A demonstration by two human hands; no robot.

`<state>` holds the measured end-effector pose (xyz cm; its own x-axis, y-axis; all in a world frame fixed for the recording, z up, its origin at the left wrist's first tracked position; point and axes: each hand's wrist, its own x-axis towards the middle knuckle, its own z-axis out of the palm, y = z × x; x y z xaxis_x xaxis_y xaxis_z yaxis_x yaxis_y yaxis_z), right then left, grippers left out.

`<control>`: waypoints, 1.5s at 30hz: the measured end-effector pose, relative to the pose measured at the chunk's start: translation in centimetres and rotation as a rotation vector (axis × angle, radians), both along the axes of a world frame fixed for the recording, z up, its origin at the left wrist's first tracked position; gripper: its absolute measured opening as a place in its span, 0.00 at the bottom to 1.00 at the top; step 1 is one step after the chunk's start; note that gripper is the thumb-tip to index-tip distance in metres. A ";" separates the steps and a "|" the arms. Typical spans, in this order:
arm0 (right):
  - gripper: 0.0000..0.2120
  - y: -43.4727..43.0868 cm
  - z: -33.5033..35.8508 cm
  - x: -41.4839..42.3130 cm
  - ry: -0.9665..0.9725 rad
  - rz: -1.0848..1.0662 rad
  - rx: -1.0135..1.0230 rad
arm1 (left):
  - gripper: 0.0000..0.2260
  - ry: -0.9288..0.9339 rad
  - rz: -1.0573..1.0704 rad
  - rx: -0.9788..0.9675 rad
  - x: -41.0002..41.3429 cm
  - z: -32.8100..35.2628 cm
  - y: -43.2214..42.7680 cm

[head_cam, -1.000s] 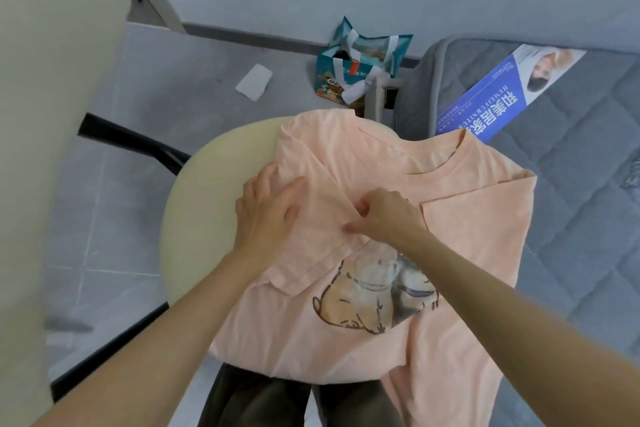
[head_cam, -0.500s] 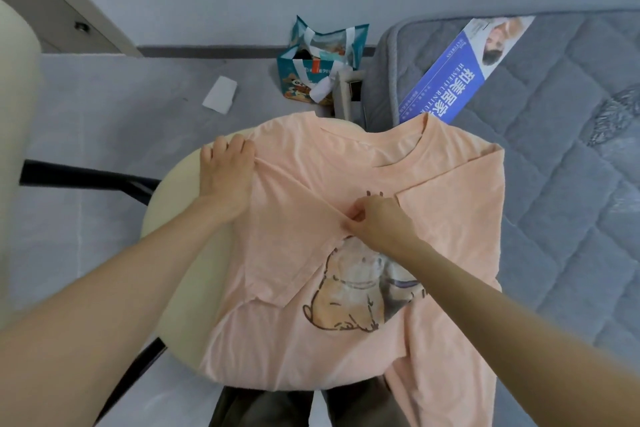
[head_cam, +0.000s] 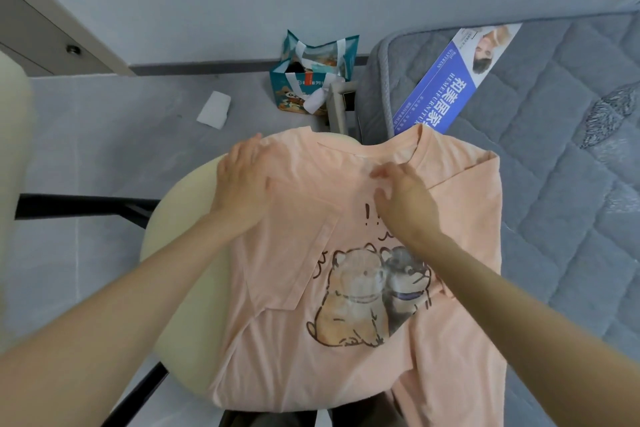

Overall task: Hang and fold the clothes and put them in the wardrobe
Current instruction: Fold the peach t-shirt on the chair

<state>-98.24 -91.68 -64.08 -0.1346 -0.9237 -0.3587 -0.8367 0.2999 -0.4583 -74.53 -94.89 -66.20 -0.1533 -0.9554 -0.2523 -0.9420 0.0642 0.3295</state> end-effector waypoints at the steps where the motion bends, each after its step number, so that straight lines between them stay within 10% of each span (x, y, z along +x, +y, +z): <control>1: 0.19 -0.3 0.2 -1.2 0.020 -0.013 -0.014 | 0.27 -0.003 -0.069 0.042 -0.6 -0.1 -0.1; 11: 0.53 -4.9 -1.2 -9.0 0.180 -0.042 0.288 | 0.49 -0.237 -0.088 0.354 -2.3 -1.7 -2.7; 16: 0.28 -4.3 -2.0 -9.4 0.286 0.028 0.189 | 0.50 -0.171 -0.047 0.238 -2.8 -1.4 -2.6; 24: 0.06 -3.4 0.5 -10.4 0.348 0.098 0.225 | 0.21 -0.247 -0.067 0.209 -1.1 -0.3 -0.7; 37: 0.06 -8.8 4.2 -10.3 0.134 -0.146 -0.317 | 0.23 -0.134 0.086 -0.404 -2.6 4.7 -8.5; 45: 0.04 -0.5 3.9 -10.4 0.109 -0.085 -0.250 | 0.25 -0.008 -0.043 -0.270 -1.6 4.5 1.9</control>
<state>-108.67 -92.18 -60.18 -0.2404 -0.9655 -0.1003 -0.8618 0.2599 -0.4356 -76.09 -92.98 -61.71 -0.1940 -0.9810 0.0090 -0.9389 0.1883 0.2880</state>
